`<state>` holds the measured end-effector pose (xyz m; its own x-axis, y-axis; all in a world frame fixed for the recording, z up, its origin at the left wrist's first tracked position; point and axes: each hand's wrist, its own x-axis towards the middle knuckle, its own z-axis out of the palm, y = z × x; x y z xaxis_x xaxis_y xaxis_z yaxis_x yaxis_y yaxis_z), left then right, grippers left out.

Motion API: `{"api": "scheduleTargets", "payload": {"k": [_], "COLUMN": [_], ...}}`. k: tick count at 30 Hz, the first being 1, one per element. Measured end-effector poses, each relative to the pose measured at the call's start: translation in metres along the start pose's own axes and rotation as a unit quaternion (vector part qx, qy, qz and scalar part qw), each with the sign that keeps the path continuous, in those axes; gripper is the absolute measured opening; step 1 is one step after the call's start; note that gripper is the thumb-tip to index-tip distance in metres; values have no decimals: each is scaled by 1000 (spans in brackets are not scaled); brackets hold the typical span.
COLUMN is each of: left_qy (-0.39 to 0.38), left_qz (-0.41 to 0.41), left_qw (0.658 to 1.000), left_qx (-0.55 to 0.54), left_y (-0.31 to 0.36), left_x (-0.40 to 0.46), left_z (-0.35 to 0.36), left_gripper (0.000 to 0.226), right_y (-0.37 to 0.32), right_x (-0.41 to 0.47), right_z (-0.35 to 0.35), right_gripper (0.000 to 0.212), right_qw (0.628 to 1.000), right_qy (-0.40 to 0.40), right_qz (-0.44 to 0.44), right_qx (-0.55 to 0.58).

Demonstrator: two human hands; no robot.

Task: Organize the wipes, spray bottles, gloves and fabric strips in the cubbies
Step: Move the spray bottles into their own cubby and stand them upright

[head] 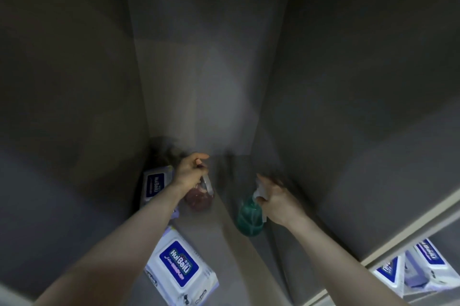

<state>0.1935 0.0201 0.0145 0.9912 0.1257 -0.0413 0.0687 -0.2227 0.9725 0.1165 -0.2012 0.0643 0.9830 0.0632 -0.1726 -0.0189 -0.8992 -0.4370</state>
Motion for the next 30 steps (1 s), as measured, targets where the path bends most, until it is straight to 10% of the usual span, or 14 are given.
{"api": "scheduleTargets", "payload": {"k": [12, 18, 30], "left_qy": [-53, -142, -84], "left_qz": [9, 64, 117], "left_qw": [930, 953, 937], "left_qx": [364, 259, 319], "left_y": [33, 95, 146], "left_x": [-32, -109, -264], "left_z": [-14, 9, 78], "left_gripper": [74, 50, 45], "right_y": [-13, -11, 67], "right_x": [-52, -90, -192], "right_z": [-27, -39, -90], "right_gripper": [61, 63, 45], "right_qw": [998, 997, 981], "right_qy": [61, 55, 16], "right_qz": [-34, -51, -182], "right_qx": [10, -2, 65]}}
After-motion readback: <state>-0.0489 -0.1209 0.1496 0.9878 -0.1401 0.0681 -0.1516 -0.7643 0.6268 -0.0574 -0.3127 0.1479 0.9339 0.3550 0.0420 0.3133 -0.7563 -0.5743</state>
